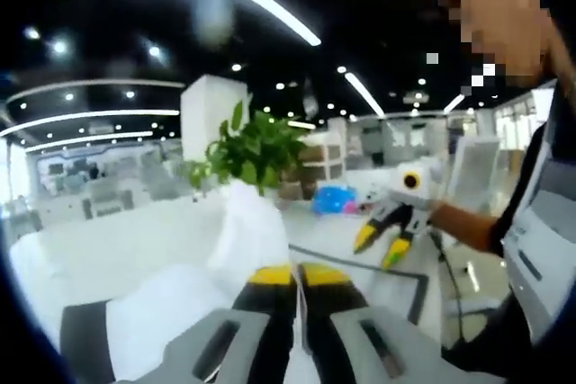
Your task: Flip through the bound document one page at a time
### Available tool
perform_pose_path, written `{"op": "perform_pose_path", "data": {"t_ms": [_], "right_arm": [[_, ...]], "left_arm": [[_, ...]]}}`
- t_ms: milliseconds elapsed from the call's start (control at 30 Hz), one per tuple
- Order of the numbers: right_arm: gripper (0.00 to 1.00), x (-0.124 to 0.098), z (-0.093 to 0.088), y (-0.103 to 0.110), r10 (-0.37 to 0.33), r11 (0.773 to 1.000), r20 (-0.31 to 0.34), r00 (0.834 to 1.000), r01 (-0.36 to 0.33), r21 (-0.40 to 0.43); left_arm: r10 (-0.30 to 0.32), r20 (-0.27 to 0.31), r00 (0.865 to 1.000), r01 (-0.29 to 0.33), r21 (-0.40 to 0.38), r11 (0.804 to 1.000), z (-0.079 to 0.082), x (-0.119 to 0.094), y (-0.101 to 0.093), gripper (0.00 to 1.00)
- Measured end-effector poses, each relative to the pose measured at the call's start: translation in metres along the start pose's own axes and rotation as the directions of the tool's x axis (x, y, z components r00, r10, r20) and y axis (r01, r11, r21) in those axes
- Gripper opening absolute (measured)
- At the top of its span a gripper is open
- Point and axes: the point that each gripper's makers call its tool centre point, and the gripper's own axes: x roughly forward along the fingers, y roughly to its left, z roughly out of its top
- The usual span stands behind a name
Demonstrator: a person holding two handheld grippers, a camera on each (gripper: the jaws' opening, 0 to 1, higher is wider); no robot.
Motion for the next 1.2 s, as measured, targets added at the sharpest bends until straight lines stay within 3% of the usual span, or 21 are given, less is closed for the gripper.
{"op": "perform_pose_path", "data": {"t_ms": [567, 1200], "right_arm": [[0.27, 0.004, 0.001, -0.002, 0.000, 1.000, -0.006, 1.000, 0.000, 0.006], [0.27, 0.007, -0.002, -0.004, -0.004, 1.000, -0.012, 1.000, 0.004, 0.010]], "left_arm": [[0.057, 0.030, 0.998, -0.055, -0.073, 0.996, 0.001, -0.022, 0.022, 0.03], [0.069, 0.048, 0.996, -0.065, -0.089, 0.994, -0.008, -0.036, 0.028, 0.03]]}}
